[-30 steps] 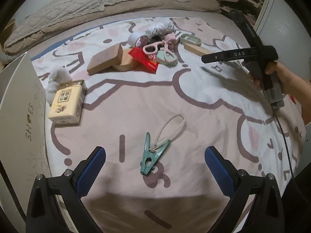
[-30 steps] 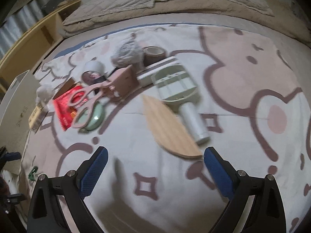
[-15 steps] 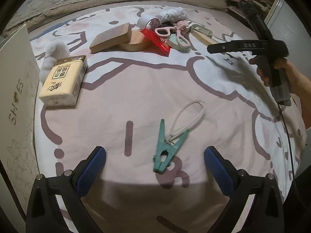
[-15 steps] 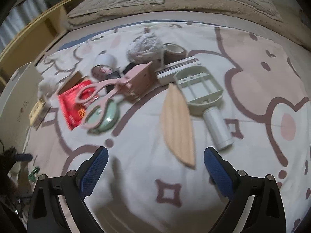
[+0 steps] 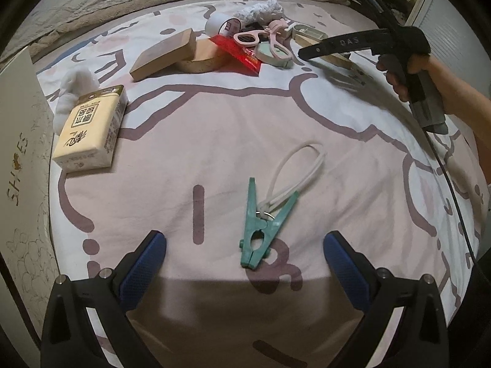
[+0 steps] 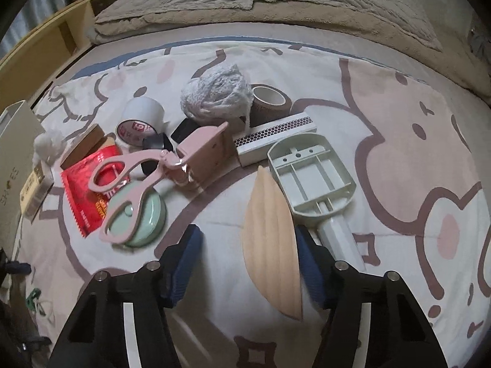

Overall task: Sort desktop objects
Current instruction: 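Grasp the wooden board with the right gripper while the left reaches the clothespin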

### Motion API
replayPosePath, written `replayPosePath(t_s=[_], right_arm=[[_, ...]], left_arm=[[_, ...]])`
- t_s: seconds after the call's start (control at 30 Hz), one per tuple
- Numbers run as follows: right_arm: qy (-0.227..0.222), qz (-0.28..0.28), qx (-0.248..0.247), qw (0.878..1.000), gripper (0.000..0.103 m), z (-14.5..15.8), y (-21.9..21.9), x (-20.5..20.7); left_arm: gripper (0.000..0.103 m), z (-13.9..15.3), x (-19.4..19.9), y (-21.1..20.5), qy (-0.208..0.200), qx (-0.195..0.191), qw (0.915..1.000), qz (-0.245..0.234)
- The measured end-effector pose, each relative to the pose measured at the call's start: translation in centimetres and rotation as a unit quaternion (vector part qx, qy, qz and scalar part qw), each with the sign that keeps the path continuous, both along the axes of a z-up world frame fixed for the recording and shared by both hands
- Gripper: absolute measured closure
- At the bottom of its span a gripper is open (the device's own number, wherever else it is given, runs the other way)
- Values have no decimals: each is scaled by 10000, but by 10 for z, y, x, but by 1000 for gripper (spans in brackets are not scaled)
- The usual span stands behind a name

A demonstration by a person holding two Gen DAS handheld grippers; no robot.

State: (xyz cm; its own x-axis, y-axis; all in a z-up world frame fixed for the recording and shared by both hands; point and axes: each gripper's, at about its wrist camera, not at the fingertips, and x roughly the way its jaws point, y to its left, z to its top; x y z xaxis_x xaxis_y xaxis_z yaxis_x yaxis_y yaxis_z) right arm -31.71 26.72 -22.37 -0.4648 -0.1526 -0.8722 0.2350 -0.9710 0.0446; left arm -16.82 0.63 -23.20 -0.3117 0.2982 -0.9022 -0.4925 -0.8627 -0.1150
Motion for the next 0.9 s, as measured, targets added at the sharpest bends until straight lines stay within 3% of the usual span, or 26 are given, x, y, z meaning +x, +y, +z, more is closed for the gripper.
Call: replayPosePath(t_s=[0.17, 0.3, 0.53, 0.9], right_arm=[[67, -50, 54, 10000, 71, 3, 2, 5], [5, -9, 24, 10000, 71, 4, 2, 17], [-192, 247, -144, 9994, 71, 6, -7, 50], [-382, 853, -203, 9954, 71, 8, -29, 97]], left_arm=[[0, 3, -3, -2, -65, 89, 9999, 45], [1, 7, -6, -4, -83, 182, 9997, 145], [17, 13, -6, 0, 31, 226, 9996, 137], [32, 17, -3, 15, 175, 72, 9998, 10]])
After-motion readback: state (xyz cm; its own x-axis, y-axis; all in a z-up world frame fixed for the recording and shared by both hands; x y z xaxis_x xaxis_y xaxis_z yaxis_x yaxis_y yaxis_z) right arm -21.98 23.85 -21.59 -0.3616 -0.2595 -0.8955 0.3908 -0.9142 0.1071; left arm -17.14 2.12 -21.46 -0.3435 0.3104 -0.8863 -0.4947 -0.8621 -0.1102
